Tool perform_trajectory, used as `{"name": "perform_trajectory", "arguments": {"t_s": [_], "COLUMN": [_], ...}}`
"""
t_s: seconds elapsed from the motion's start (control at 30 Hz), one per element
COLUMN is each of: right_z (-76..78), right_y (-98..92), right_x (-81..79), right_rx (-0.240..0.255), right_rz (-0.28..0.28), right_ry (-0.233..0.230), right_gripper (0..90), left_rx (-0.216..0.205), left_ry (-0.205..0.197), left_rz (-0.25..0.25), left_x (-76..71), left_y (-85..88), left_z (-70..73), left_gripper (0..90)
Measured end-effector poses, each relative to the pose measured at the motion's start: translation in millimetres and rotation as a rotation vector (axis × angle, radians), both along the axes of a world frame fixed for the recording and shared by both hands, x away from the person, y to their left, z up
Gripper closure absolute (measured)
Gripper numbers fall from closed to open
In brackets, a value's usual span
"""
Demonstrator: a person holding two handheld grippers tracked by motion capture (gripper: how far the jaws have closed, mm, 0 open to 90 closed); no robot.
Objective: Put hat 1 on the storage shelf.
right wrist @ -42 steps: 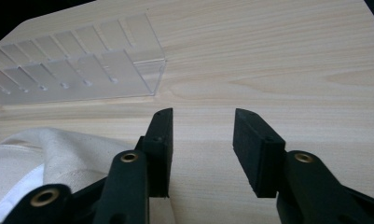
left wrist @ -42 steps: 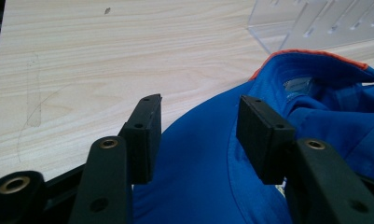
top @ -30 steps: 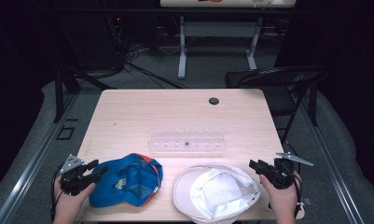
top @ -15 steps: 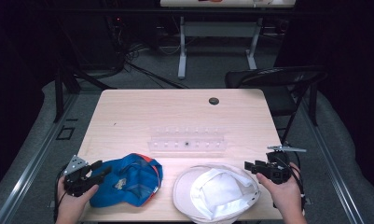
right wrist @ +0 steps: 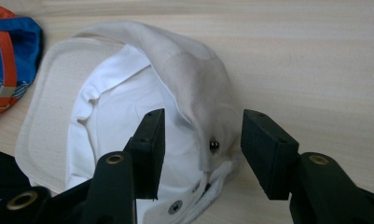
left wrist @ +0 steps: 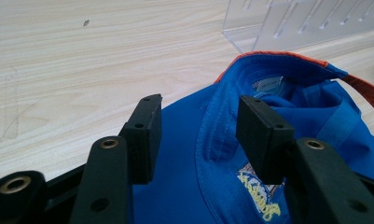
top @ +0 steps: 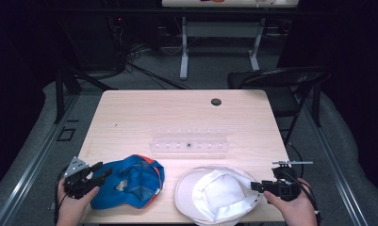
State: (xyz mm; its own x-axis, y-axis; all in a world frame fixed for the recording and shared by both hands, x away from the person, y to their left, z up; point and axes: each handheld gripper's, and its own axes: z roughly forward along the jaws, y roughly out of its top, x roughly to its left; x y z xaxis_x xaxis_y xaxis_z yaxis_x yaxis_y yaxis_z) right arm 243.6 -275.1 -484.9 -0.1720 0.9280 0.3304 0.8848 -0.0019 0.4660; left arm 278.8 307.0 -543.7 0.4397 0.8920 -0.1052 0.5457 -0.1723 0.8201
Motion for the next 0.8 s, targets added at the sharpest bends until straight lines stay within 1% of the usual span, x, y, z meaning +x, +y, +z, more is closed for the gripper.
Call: {"name": "perform_trajectory", "arguments": {"t_s": [0.03,0.07,0.17,0.2,0.23,0.3,0.33,0.37,0.43,0.47,0.5,0.53,0.63,0.67,0.7,0.73,0.77,0.8], "right_z": [0.0,-4.9,-11.7,-11.7,-14.5,-15.9,-17.1,-18.0,-20.3,-20.3,-20.3,-20.4,-20.2,-18.9,-17.7,-17.7,-15.8,-15.8], "right_y": [0.0,-0.7,-1.3,-1.3,-0.9,-1.0,-1.2,-1.0,-0.8,-0.4,-0.4,0.2,2.8,5.1,5.7,5.7,8.2,8.2], "right_x": [0.0,-2.1,-4.9,-4.9,-7.6,-8.4,-9.1,-9.8,-9.0,-8.1,-8.1,-6.8,0.0,6.5,10.2,10.2,18.0,18.0], "right_rx": [0.000,-0.005,-0.006,-0.006,0.011,0.021,0.029,0.023,0.032,0.042,0.042,0.046,0.035,0.035,0.032,0.032,0.026,0.026], "right_rz": [0.000,-0.017,-0.039,-0.039,-0.055,-0.058,-0.058,-0.065,-0.074,-0.073,-0.073,-0.068,-0.058,-0.063,-0.056,-0.056,-0.055,-0.055], "right_ry": [0.000,0.020,0.054,0.054,0.070,0.079,0.082,0.080,0.090,0.103,0.103,0.113,0.111,0.111,0.111,0.111,0.107,0.107], "right_gripper": [50.8,52.1,53.5,53.5,54.0,54.8,56.7,59.6,68.8,73.7,73.7,76.0,78.0,79.1,79.4,79.4,79.9,79.9], "left_rx": [0.000,-0.001,-0.004,-0.004,-0.005,-0.005,-0.005,-0.005,-0.001,-0.001,0.000,-0.001,0.002,0.003,0.005,0.005,0.005,0.005], "left_ry": [0.000,0.000,0.002,0.002,0.003,0.003,0.003,0.003,0.002,0.002,0.003,0.001,0.002,0.003,0.002,0.002,0.001,0.000], "left_rz": [0.000,0.002,0.003,0.003,0.003,0.002,0.001,0.000,-0.003,-0.003,-0.002,-0.003,0.000,-0.001,-0.001,-0.001,-0.001,-0.002], "left_x": [0.0,-0.1,0.0,0.0,0.0,0.0,0.1,0.1,0.0,0.0,-0.2,-0.1,0.0,0.0,0.1,0.1,0.1,0.1], "left_y": [0.0,0.1,0.3,0.3,0.4,0.3,0.1,-0.1,-0.2,-0.2,-0.3,-0.2,-0.5,-0.7,-0.8,-0.9,-1.1,-1.1], "left_z": [0.0,0.0,-0.3,-0.3,-0.5,-0.5,-0.6,-0.7,-0.4,-0.4,-0.2,-0.3,-0.5,-0.5,-0.5,-0.5,-0.6,-0.7], "left_gripper": [50.9,50.9,50.9,50.9,50.9,50.9,50.9,50.9,50.9,50.9,50.9,50.9,50.9,50.9,51.0,51.0,51.0,51.0]}}
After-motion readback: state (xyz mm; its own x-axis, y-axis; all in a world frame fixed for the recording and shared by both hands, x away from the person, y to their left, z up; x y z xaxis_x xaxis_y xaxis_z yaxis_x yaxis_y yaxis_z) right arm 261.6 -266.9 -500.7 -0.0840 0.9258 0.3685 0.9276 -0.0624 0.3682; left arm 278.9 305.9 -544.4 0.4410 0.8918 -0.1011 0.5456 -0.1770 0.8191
